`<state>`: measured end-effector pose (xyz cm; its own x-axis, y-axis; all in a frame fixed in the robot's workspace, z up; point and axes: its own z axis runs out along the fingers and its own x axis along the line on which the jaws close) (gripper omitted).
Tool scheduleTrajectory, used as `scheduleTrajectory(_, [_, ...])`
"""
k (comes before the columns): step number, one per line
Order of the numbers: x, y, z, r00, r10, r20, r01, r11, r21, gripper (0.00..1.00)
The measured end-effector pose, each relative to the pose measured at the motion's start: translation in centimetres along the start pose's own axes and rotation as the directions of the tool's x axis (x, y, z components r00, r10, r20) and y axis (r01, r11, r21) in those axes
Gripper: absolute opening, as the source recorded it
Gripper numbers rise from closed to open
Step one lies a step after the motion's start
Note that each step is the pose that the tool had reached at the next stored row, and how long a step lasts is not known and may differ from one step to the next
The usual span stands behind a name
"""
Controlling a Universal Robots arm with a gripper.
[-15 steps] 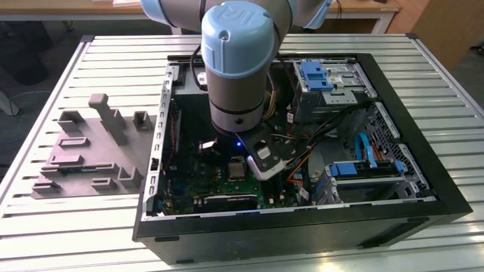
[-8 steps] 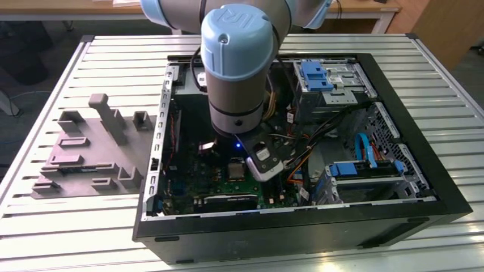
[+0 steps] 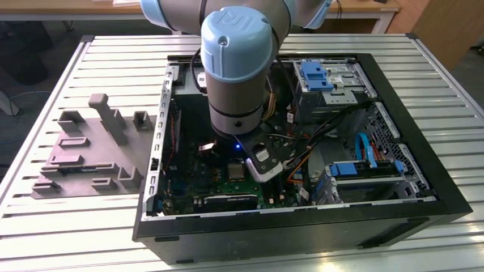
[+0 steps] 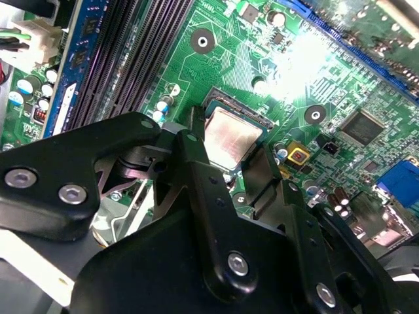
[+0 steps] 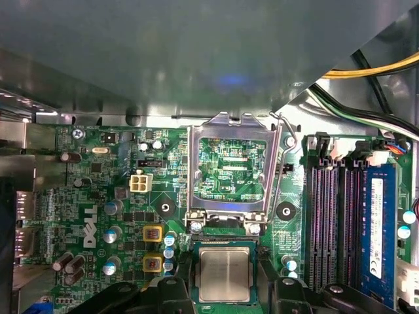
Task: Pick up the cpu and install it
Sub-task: 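Place the cpu into insertion slot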
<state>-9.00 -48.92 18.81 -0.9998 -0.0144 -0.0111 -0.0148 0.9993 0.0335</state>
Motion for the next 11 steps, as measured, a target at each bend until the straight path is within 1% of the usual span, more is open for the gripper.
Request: scheduleTrajectory(11, [0.00,0.00,-0.02,0.9999,0.014,-0.0001,-0.014,0.9999,-0.0001,0.47])
